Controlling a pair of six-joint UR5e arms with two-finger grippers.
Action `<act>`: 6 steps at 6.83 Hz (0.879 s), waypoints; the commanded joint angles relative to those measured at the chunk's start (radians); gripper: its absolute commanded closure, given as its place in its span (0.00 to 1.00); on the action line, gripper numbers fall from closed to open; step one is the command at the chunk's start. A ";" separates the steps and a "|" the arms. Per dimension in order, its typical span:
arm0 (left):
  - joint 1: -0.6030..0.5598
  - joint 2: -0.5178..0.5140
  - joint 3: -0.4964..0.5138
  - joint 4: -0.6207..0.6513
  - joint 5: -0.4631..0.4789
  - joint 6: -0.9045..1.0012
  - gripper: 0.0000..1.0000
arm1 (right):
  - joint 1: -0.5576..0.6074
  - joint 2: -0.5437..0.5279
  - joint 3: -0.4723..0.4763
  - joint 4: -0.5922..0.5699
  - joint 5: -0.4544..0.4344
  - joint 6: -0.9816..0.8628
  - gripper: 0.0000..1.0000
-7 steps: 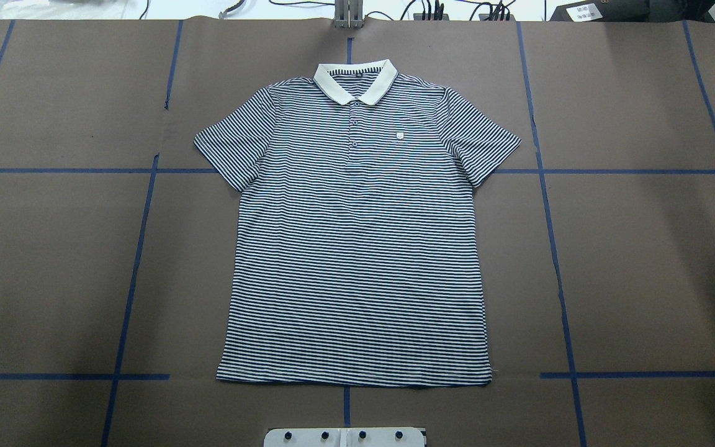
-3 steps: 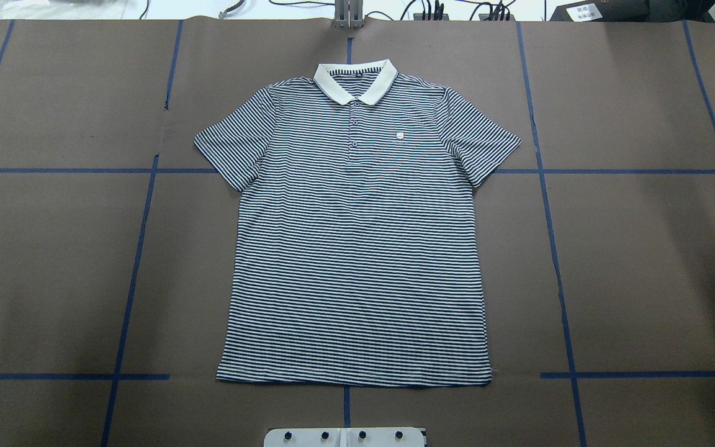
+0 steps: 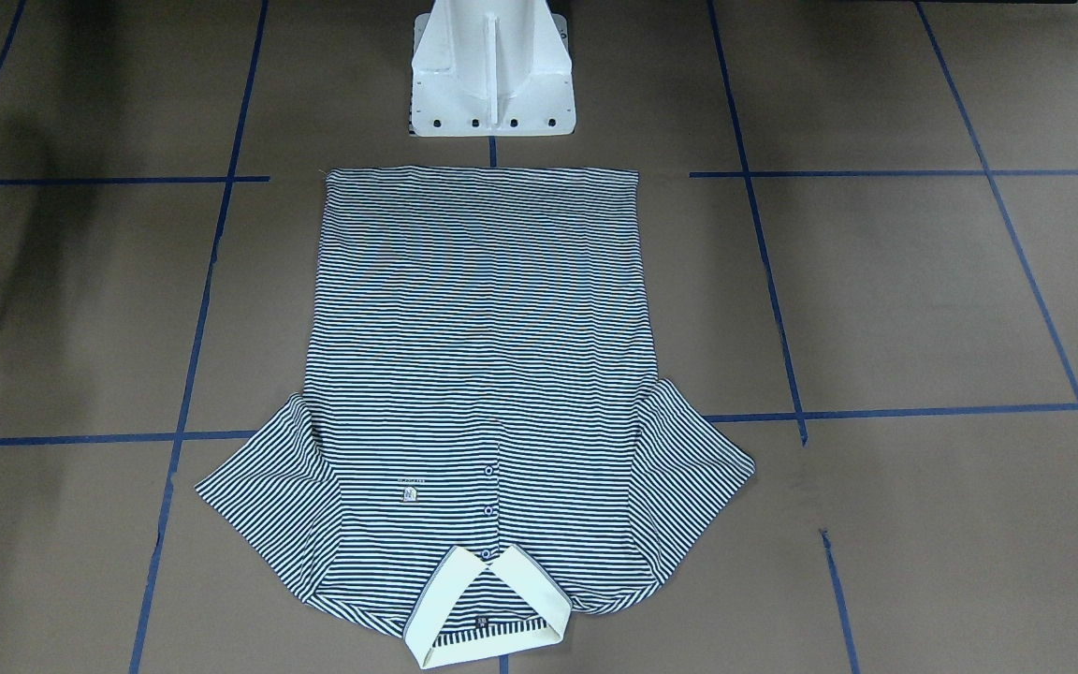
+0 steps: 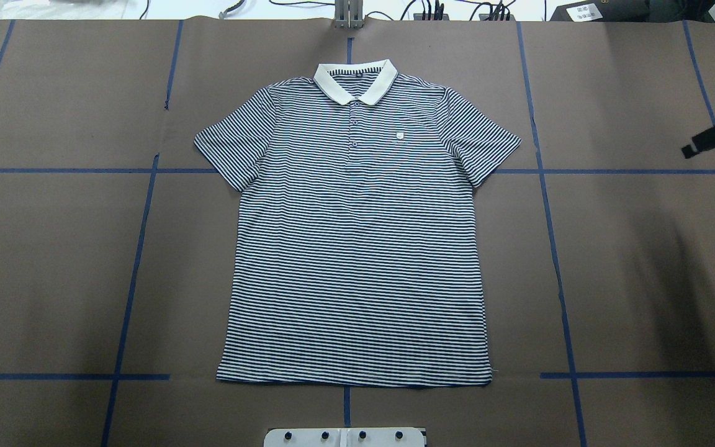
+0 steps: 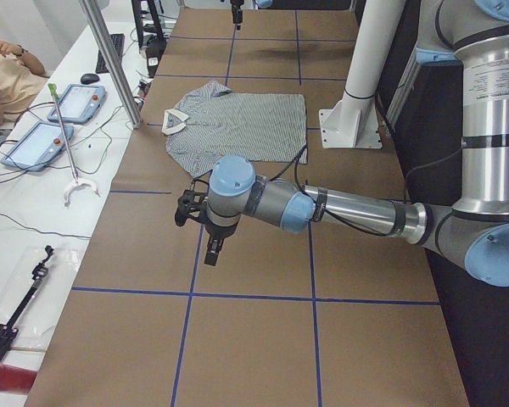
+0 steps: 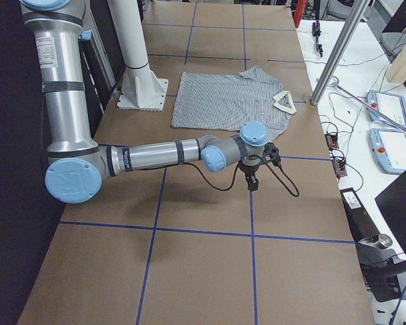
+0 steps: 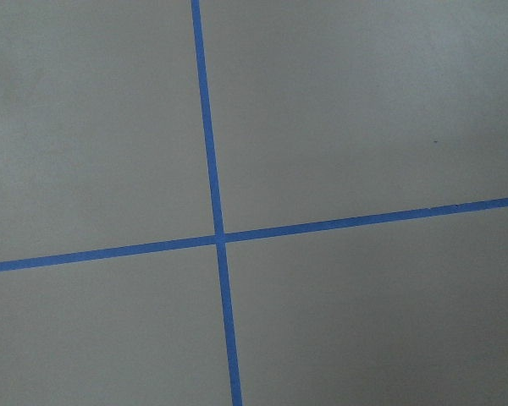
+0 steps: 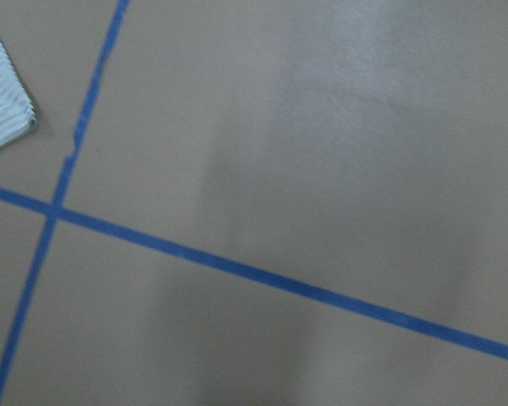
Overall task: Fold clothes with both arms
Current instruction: 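Move the right gripper in over the shirt's sleeve nearest it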
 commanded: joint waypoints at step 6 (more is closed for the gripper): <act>-0.001 0.013 -0.005 -0.027 -0.005 -0.004 0.00 | -0.367 0.341 -0.304 0.298 -0.394 0.764 0.22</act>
